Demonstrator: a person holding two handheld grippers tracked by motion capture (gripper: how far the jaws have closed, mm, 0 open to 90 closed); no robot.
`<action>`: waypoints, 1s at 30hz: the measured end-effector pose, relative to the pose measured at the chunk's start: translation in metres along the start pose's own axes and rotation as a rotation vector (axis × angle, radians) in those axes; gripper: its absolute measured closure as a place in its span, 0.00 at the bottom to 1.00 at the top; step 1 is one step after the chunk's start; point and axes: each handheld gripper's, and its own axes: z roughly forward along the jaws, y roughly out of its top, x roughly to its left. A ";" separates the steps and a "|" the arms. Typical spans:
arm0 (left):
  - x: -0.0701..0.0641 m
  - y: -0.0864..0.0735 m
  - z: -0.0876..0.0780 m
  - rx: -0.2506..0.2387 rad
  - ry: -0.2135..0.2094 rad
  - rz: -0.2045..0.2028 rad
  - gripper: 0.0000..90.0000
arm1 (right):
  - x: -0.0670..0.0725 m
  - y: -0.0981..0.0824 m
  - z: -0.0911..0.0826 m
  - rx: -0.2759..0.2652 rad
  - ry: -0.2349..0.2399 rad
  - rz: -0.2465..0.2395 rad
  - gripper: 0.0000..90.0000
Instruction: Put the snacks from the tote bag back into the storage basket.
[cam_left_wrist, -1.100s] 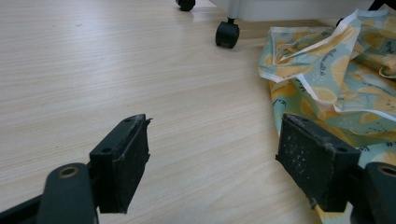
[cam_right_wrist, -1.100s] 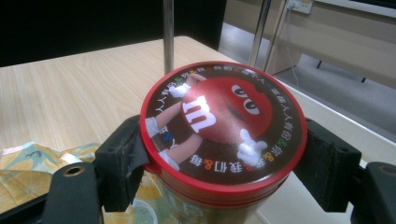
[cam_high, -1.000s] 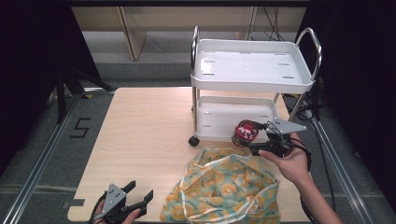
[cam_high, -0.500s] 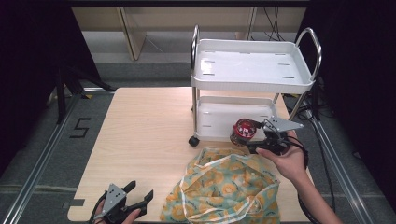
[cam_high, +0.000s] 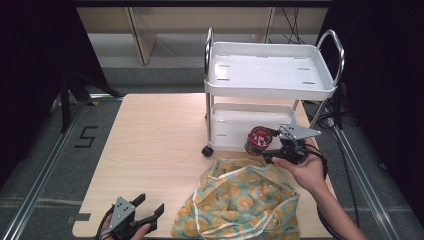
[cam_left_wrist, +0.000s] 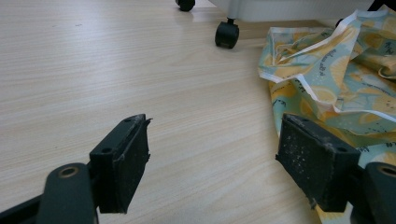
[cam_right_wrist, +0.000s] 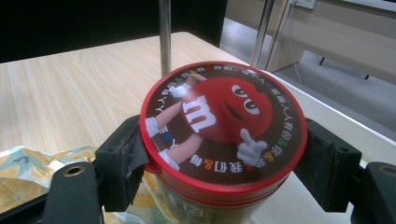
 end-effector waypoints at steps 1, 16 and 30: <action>0.000 0.000 0.000 -0.001 0.000 0.000 0.27 | -0.001 0.001 -0.001 0.022 0.015 -0.001 0.29; 0.001 0.000 0.001 -0.008 -0.007 0.005 0.27 | -0.004 0.004 0.005 0.033 0.007 -0.025 0.29; 0.001 0.000 0.000 0.005 0.001 0.003 0.27 | -0.001 0.008 0.015 0.054 0.037 -0.028 0.29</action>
